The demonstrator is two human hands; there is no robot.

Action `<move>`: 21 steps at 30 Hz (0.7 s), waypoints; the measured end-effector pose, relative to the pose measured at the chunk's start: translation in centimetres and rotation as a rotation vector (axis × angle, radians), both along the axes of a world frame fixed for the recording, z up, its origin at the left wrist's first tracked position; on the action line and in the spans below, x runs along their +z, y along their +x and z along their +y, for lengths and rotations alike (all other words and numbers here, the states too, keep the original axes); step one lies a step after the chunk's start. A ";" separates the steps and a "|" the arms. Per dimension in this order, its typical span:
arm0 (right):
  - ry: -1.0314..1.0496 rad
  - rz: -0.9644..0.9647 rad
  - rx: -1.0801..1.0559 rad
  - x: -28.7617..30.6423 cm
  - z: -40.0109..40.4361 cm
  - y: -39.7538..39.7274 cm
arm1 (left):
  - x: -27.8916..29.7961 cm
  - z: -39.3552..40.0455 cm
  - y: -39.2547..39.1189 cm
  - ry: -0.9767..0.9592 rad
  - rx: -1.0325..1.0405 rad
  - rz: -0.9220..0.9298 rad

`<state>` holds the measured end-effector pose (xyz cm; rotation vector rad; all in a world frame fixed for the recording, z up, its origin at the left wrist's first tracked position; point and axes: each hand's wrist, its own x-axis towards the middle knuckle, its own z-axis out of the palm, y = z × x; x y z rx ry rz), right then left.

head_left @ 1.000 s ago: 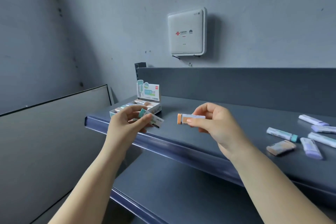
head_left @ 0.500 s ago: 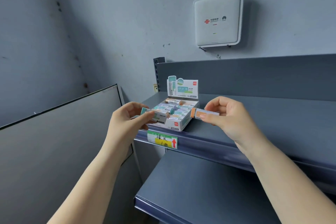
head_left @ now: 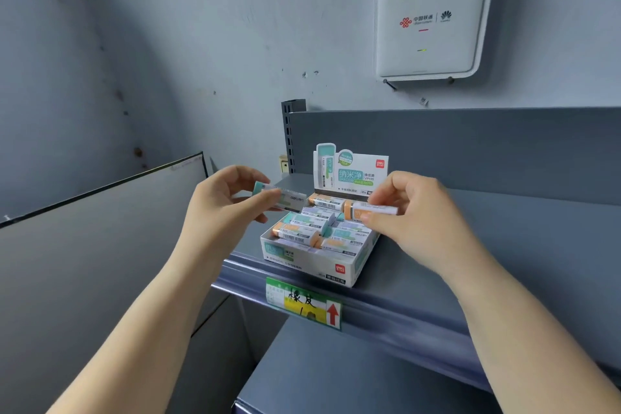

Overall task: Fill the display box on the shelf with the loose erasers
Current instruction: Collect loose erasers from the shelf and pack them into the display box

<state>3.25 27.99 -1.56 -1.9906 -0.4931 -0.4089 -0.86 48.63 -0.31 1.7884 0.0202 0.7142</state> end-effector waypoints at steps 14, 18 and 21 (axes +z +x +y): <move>-0.162 0.031 -0.190 0.8 1.7 1.4 | -0.6 1.8 6.7 0.094 -0.216 0.068; -0.178 0.038 -0.256 1.6 2.5 2.8 | 0.0 1.8 8.4 0.150 -0.288 0.088; -0.217 0.047 -0.308 1.4 3.0 3.9 | 0.4 1.8 9.7 0.149 -0.346 0.098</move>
